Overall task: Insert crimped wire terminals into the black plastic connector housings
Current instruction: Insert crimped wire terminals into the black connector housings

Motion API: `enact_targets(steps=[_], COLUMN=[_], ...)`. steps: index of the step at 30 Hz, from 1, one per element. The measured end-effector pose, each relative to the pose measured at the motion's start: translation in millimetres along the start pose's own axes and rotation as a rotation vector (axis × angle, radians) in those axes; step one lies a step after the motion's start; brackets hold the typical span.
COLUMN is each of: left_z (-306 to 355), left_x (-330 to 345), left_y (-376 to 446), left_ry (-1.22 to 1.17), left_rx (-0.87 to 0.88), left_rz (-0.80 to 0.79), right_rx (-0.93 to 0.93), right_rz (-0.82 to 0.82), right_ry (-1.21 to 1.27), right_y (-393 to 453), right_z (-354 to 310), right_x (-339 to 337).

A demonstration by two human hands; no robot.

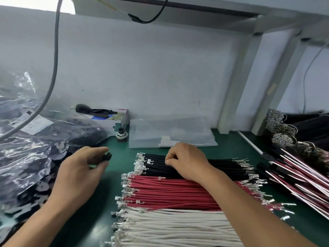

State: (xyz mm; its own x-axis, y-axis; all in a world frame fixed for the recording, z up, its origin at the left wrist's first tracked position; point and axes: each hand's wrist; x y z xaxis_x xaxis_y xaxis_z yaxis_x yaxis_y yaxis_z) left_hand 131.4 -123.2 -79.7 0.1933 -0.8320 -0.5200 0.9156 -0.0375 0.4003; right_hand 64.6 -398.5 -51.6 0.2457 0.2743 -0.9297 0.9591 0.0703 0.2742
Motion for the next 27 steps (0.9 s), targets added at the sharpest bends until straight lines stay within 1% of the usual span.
enact_targets(steps=[2, 3, 4, 6, 9, 11, 12, 13, 15, 18, 21, 27], left_z=[8.0, 12.6, 17.3, 26.6, 39.4, 46.2, 48.9, 51.3, 56.1, 61.2, 65.4, 68.4], left_x=[-1.7, -2.8, -3.8, -5.3, -6.3, -6.5, -6.2, -5.8, -3.7, -0.4, 0.5, 0.2], left_y=[-4.1, -7.4, -10.8, -17.3, -25.3, -30.9, -34.0, -37.1, -43.9, -50.7, -54.6, -57.7], left_ry=[-0.320, -0.439, -0.527, -0.630, -0.653, -0.643, -0.633, -0.616, -0.597, -0.628, -0.655, -0.607], left_rx=[-0.144, -0.199, -0.238, -0.268, -0.257, -0.243, -0.232, -0.222, -0.205, -0.205, -0.216, -0.214], left_rz=[-0.107, -0.167, -0.218, -0.308, -0.398, -0.418, -0.425, -0.435, -0.467, -0.518, -0.554, -0.535], right_rx=[-0.039, -0.053, -0.062, -0.085, -0.167, -0.300, -0.370, -0.431, -0.477, -0.457, -0.419, -0.398], right_rz=[0.036, 0.066, 0.094, 0.172, 0.372, 0.505, 0.534, 0.543, 0.538, 0.570, 0.587, 0.547], right_ry=[-0.060, -0.062, -0.047, -0.016, -0.085, -0.189, -0.226, -0.254, -0.255, -0.129, -0.013, 0.040], right_y=[-2.5, -4.2, -5.7, -7.1, -15.7, -33.5, -45.2, -56.8, -76.2, -86.5, -87.7, -89.8], right_z=[2.3, 2.8, 2.3, -0.5, -11.5, -27.7, -37.7, -46.7, -58.6, -59.2, -56.0, -53.3], right_x=[-1.6, -4.6, -9.5, -26.7, -59.5, -73.6, -74.4, -69.2, -51.0, -34.5, -33.4, -31.4])
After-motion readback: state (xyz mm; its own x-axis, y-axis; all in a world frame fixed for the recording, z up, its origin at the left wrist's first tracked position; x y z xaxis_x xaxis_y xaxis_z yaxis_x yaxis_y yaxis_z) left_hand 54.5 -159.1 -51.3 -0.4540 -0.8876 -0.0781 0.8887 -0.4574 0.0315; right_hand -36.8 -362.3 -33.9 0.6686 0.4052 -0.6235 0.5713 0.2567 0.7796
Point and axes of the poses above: each hand's wrist, its own y-axis towards the middle knuckle, its own x-axis out of the palm, z = x × y, and after that the axes turned 14 degrees about -x, right-handed
